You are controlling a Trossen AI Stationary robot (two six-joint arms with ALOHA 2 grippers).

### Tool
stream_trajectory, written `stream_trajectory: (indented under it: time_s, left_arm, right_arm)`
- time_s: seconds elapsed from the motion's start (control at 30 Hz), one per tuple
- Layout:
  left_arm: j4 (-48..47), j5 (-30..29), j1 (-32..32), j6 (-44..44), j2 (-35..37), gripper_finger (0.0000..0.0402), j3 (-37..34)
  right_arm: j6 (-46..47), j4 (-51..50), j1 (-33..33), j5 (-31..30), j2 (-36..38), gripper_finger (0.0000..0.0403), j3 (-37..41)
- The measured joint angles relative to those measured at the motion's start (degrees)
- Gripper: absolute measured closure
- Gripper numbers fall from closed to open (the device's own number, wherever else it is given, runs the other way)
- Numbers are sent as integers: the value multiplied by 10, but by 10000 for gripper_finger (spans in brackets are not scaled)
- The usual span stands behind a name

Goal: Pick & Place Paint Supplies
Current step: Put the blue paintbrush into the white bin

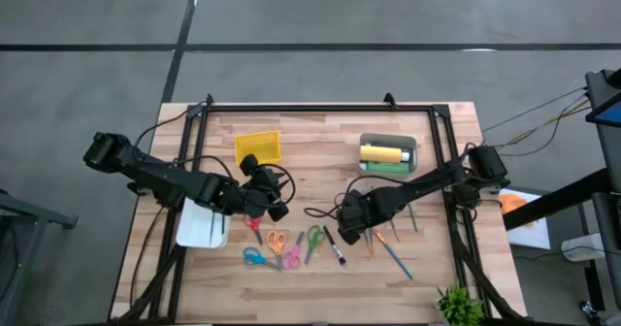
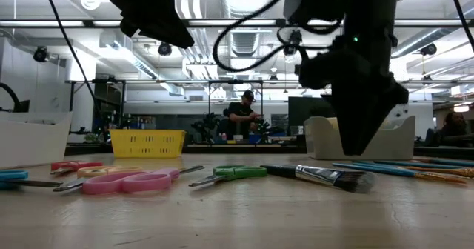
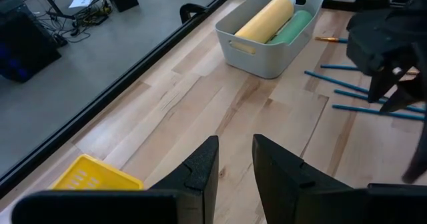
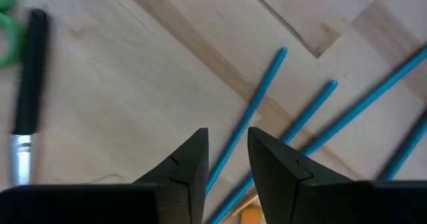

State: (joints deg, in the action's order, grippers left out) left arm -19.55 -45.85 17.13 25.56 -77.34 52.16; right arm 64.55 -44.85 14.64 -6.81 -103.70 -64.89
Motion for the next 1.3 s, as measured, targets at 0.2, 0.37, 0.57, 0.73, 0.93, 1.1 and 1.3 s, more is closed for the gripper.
stream_trajectory:
  time_s: [0.2, 0.37, 0.57, 0.73, 0.93, 1.1, 1.3]
  left_arm:
    - [0, 0, 0, 0, 0, 309, 0]
    - [0, 0, 0, 0, 0, 309, 0]
    - [-1, 0, 0, 0, 0, 309, 0]
    - [-1, 0, 0, 0, 0, 309, 0]
    - [-1, 0, 0, 0, 0, 309, 0]
    - [-1, 0, 0, 0, 0, 309, 0]
    - [0, 0, 0, 0, 0, 309, 0]
  right_arm:
    - [0, 47, -9, 6, 0, 301, 40]
    - [-1, 80, -16, 22, 4, 301, 66]
    - [-1, 87, -17, 26, 3, 301, 73]
    - [-1, 81, -17, 26, 3, 306, 71]
    - [11, 71, -17, 20, 2, 377, 71]
    - [13, 70, -17, 14, 2, 387, 72]
    - [13, 70, -17, 13, 1, 387, 72]
